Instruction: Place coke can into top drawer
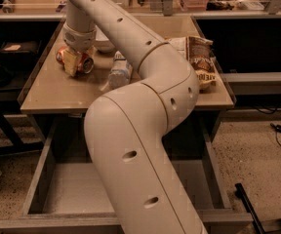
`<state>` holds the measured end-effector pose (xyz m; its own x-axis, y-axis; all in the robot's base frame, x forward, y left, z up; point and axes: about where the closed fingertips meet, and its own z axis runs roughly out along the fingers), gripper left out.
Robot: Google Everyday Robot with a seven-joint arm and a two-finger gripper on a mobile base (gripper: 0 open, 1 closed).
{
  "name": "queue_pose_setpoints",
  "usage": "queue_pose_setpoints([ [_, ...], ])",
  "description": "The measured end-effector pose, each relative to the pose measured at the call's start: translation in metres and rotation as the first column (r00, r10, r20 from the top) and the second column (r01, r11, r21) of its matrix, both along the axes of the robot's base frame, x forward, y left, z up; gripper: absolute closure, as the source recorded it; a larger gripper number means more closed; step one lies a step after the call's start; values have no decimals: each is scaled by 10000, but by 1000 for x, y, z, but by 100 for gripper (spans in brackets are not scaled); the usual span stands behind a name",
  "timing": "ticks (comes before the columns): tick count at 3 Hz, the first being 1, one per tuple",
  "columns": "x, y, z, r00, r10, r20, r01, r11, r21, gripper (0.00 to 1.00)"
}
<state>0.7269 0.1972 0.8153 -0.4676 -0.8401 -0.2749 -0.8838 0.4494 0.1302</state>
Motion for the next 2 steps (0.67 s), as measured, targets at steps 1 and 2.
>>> queue_pose_setpoints([
  [1, 0, 0, 0, 10000, 0, 0, 0, 10000, 0, 88],
  [2, 0, 0, 4, 10000, 0, 0, 0, 10000, 0, 100],
])
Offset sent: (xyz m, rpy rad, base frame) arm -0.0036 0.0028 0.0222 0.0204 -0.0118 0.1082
